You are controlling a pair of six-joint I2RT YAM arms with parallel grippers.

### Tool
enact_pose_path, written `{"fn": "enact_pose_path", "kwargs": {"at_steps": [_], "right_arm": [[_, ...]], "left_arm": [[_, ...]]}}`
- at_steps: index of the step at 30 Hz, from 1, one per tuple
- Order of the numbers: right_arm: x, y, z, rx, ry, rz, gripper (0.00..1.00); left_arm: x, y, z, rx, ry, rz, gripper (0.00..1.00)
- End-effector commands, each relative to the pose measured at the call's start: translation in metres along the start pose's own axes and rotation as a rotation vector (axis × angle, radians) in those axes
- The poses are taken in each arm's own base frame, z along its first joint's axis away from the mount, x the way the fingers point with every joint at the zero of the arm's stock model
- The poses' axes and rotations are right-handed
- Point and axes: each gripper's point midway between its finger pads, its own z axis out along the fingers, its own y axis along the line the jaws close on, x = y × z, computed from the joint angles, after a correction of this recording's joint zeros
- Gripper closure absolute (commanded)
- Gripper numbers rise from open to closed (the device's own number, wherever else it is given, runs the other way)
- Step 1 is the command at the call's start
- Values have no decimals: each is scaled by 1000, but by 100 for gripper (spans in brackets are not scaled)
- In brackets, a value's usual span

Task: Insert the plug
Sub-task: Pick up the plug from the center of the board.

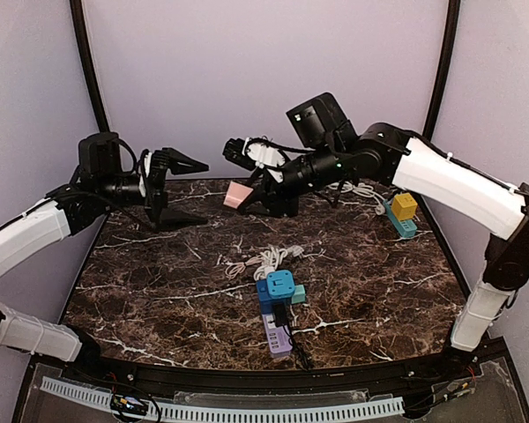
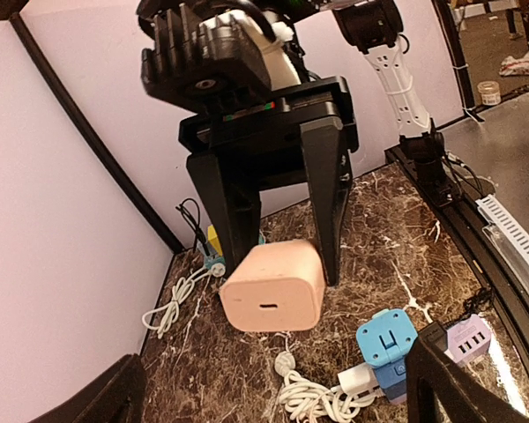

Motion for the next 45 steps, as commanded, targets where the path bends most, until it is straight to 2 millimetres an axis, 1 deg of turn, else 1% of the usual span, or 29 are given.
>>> {"fn": "enact_pose_path", "kwargs": {"at_steps": [1, 3, 4, 5, 8, 9, 10, 12, 13, 15, 19, 22, 28, 31, 33, 35, 37, 39, 40, 41, 43, 45], "right_arm": [[5, 18, -14, -15, 70, 89, 100], [11, 27, -10, -28, 100, 121, 100], [12, 31, -8, -32, 110, 130, 100], [14, 35, -5, -34, 118, 136, 100], [15, 49, 7, -69, 129, 137, 100], [15, 53, 11, -83, 132, 138, 100], [15, 57, 15, -95, 134, 138, 100], [12, 62, 21, -113, 133, 140, 100], [11, 64, 23, -122, 132, 142, 100], [6, 71, 28, -151, 121, 148, 100], [-1, 78, 34, -193, 106, 158, 100], [-3, 80, 35, -202, 100, 163, 100], [-12, 83, 35, -229, 54, 156, 100], [-18, 88, 38, -268, 32, 155, 100], [-18, 92, 41, -297, 27, 160, 100], [-20, 97, 44, -333, 19, 170, 100], [-23, 100, 45, -355, 10, 177, 100], [-24, 101, 46, -361, 6, 176, 100], [-25, 100, 46, -360, 3, 174, 100], [-25, 100, 47, -359, 1, 172, 100], [-24, 99, 50, -356, 3, 173, 100], [-22, 94, 53, -334, 11, 178, 100]], "left_arm": [[-14, -27, -5, 20, -29, 196, 8], [-6, -32, -5, -7, -14, 289, 9], [-7, -30, -6, -29, -11, 364, 9], [-7, -32, -7, -34, -10, 426, 9], [-8, -38, -6, -28, -15, 537, 9], [-7, -42, -6, -19, -17, 578, 11], [-8, -46, -5, -8, -23, 594, 13], [-7, -54, -4, 20, -31, 631, 20], [-4, -58, -3, 38, -31, 648, 26], [0, -69, -3, 80, -32, 672, 35], [13, -92, -3, 157, -35, 727, 39], [15, -100, -2, 180, -43, 736, 42], [30, -105, 1, 205, 1, 750, 43], [31, -103, 4, 203, 3, 761, 46], [31, -99, 6, 192, 6, 760, 47], [30, -93, 8, 166, 11, 747, 51], [33, -88, 10, 146, 26, 736, 56], [34, -86, 10, 134, 33, 745, 64], [33, -86, 11, 127, 28, 747, 72], [31, -86, 10, 124, 23, 747, 76], [24, -85, 9, 106, -1, 750, 92], [23, -87, 8, 100, -15, 742, 98]]}}
